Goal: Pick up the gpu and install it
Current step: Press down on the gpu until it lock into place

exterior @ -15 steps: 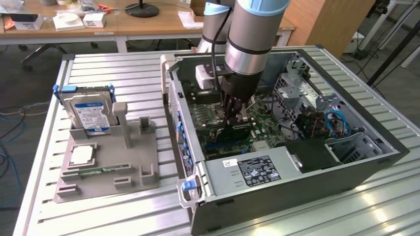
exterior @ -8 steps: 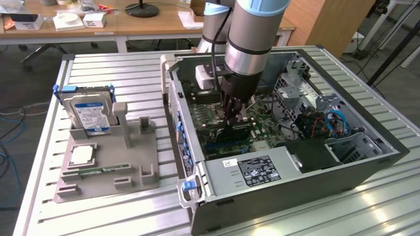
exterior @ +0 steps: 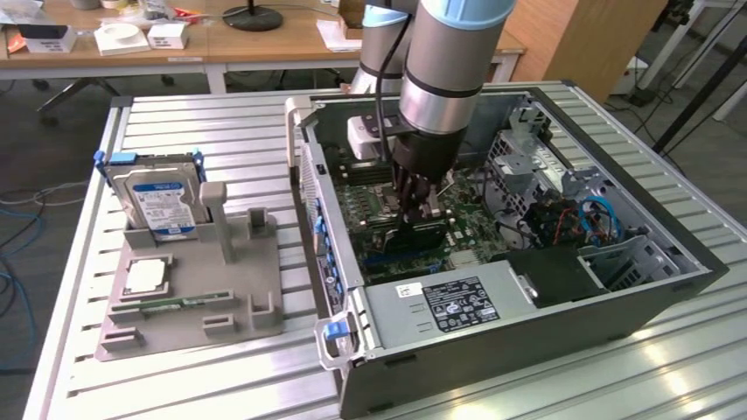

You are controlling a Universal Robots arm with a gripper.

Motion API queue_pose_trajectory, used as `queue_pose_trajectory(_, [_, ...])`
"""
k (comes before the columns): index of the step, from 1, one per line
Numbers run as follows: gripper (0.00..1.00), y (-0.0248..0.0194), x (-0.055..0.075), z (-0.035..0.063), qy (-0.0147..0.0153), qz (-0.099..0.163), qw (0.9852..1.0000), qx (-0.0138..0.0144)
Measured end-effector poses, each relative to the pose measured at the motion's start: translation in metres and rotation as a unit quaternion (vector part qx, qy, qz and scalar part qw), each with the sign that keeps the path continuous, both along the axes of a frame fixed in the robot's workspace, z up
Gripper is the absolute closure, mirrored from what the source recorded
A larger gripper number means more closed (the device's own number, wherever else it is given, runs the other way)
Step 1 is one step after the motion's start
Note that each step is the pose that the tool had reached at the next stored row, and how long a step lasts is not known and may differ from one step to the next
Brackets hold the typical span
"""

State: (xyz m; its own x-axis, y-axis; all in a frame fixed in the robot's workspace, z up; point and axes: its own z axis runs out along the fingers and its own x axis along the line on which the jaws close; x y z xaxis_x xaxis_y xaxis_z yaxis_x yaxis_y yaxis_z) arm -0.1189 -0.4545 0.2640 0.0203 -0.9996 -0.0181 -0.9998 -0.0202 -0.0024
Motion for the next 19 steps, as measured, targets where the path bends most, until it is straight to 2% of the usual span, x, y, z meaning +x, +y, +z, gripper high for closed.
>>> queue_pose_trajectory(3, [0.9, 0.0002, 0.0001, -0.001, -0.0005, 0.0, 1.0, 0.0009])
queue_pose_trajectory(19, [0.9, 0.0, 0.0, -0.0031, 0.0, 0.0, 1.0, 0.0001])
